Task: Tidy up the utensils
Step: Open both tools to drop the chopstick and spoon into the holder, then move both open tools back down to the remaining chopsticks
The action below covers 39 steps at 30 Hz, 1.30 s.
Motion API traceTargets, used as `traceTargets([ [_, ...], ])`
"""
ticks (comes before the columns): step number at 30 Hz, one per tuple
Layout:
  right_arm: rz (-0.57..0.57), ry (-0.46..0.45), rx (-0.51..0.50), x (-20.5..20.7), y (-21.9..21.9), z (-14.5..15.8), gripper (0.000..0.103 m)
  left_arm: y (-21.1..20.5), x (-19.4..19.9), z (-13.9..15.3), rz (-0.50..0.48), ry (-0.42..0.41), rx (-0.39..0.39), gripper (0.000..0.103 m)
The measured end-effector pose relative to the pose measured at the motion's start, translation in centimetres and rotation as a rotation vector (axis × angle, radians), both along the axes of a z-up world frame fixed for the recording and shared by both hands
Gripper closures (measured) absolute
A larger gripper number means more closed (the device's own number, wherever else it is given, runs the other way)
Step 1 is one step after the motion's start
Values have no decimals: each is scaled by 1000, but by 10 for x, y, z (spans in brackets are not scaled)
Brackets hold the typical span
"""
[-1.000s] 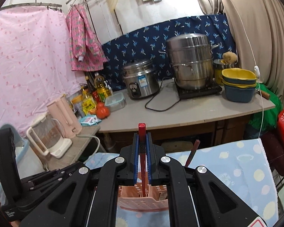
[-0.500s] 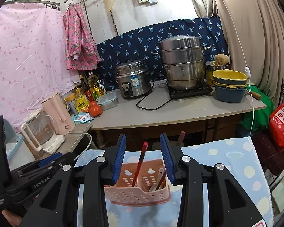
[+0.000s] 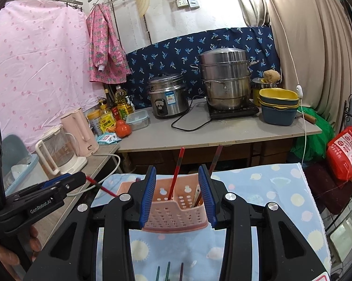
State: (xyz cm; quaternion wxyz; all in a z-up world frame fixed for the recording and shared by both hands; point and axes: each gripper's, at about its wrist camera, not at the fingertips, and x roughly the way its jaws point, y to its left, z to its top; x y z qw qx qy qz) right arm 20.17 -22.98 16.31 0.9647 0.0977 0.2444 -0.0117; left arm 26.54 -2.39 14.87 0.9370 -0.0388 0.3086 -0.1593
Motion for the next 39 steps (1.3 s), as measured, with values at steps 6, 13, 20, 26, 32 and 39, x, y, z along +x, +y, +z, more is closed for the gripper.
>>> traceTargets([
  [6,10,32,-15,-40,6,-11,66,2,-40,-10,-17,15,15,65],
  [13,27,128,-20,-91,15,-50,66,2,-85,-49,-39,89,39,65],
  [20,47,241,-25,-135,25,-95,66,1,-126,-106,-50,200,61,65],
  [26,77,354,-31,-164,40,-143,66,6,-160,-154,-59,297,69,65],
  [32,92,436,-25,-182,50,-186,68,7,-185,-190,-65,357,96,65],
  [39,93,472,-17,-189,52,-207,74,9,-201,-205,-62,371,91,65],
])
